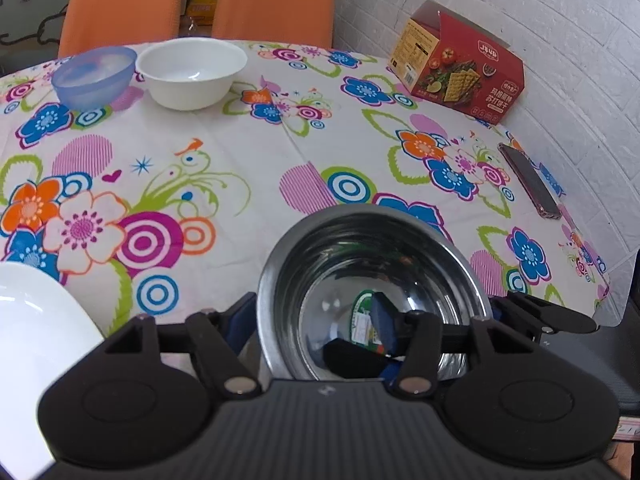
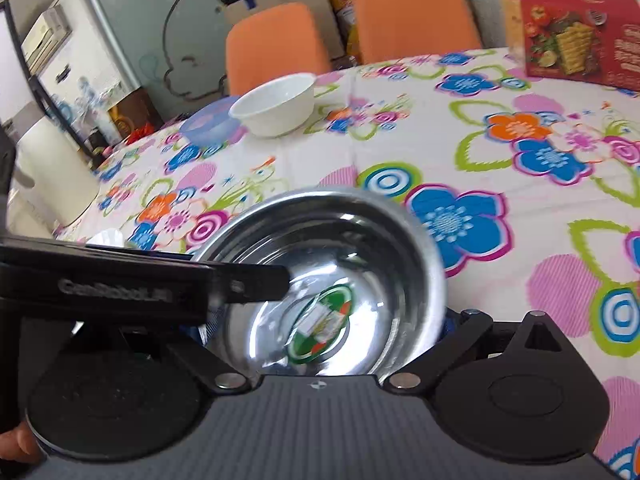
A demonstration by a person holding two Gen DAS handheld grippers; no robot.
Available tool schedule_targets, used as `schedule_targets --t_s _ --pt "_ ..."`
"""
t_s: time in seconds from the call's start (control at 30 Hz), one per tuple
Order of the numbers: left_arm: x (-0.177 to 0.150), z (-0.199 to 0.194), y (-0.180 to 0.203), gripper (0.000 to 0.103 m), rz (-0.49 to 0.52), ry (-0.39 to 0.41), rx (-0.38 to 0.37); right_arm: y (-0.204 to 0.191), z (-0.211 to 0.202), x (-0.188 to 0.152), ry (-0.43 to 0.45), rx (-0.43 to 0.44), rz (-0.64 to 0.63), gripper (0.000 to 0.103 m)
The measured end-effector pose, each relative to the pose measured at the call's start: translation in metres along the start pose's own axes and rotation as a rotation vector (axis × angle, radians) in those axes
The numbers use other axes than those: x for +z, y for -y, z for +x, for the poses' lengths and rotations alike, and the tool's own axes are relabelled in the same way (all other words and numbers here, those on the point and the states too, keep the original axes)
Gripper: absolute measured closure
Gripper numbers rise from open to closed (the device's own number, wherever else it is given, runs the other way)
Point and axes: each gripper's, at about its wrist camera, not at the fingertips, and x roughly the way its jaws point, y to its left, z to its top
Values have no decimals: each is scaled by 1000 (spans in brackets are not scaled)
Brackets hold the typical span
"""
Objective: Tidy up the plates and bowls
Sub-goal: 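Lift the steel bowl with the left gripper and set it on the plate stack, then move the left gripper to the white ceramic bowl rim and grasp it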
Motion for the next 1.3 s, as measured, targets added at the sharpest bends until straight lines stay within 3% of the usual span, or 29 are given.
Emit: schedule_targets --t_s 0.13,0.17,0.33,0.63,0.9,1.03,1.2,1.3 --pt "9 -26 -5 37 -1 94 60 16 -27 1 120 -81 55 16" --pt "11 -32 -6 29 -2 112 72 22 -34 1 143 -80 82 16" --pt "18 -56 -4 28 12 180 103 34 -49 -3 155 -80 139 16" --pt "19 -69 -8 27 40 188 94 14 -49 25 137 -58 56 16" --pt "44 -52 -48 27 -39 139 114 -9 -19 81 98 -57 -115 16" --pt "74 -34 -75 27 -133 105 112 -19 15 124 59 -84 -194 16" --pt "116 -1 -121 27 -437 54 70 -31 72 173 0 -85 -252 16" --pt "130 17 -134 27 -538 43 113 -33 105 185 -47 -98 -277 16"
